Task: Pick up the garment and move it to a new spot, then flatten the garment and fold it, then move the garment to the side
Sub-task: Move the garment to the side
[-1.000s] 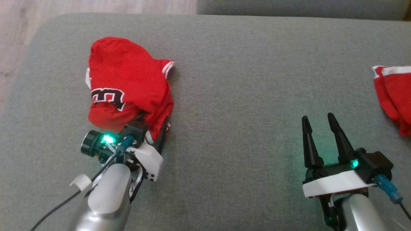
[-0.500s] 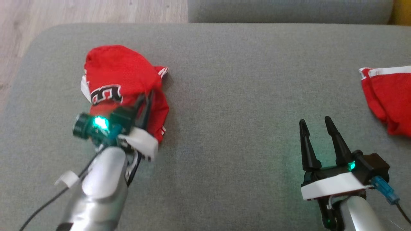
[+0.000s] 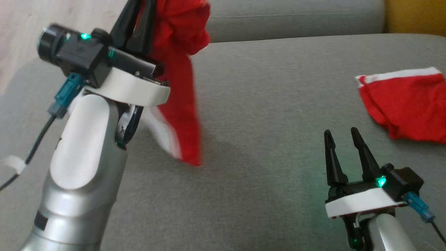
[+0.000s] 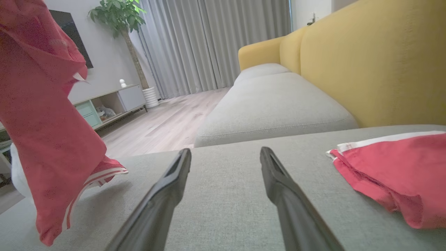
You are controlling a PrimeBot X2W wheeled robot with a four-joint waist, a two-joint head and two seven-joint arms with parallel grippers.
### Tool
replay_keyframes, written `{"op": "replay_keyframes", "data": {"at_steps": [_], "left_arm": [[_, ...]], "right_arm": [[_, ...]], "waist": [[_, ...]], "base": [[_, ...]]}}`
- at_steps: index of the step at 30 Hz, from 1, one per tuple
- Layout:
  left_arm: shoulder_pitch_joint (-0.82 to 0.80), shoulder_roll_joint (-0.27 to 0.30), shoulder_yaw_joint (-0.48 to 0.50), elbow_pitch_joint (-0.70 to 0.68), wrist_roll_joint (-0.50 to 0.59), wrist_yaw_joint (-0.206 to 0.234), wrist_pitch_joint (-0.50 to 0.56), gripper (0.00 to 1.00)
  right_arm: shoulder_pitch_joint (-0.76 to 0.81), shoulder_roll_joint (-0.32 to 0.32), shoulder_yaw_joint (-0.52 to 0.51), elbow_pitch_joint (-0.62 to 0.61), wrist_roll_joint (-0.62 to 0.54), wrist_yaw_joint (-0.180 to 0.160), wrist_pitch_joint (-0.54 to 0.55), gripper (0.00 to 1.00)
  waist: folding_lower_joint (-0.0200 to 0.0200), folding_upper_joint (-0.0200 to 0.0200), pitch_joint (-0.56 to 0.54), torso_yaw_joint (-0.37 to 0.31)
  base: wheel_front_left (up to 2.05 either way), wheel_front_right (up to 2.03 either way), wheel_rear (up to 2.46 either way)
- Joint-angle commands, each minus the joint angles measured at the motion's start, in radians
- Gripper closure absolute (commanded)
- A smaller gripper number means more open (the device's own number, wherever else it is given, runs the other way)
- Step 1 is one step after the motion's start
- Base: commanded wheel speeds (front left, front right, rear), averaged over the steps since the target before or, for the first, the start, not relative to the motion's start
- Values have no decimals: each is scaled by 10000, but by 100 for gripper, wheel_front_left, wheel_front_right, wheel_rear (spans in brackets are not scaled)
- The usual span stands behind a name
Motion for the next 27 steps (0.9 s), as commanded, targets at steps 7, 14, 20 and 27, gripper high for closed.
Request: {"op": "replay_keyframes", "data": {"at_steps": [7, 14, 20, 27], "left_arm": [[-291, 522, -368, -2004, -305, -135, 1040, 100], [-147, 1015, -670, -2412, -325, -171, 1301, 100], [-990, 2093, -41, -1960, -235, -193, 1199, 100], [-2476, 2912, -1680, -1230, -892, -232, 1399, 100]], "right_arm": [[-315, -33, 294, -321, 210, 67, -109, 0], [-533, -33, 326, -398, 279, 67, -109, 0], [-667, -33, 332, -484, 349, 67, -109, 0], [-803, -33, 391, -579, 460, 67, -109, 0]], "waist": [[1, 0, -124, -881], [1, 0, 120, -1632], [1, 0, 458, -2197], [1, 0, 899, -2656]], "base": [[0, 0, 0], [0, 0, 0], [0, 0, 0], [0, 0, 0]]}}
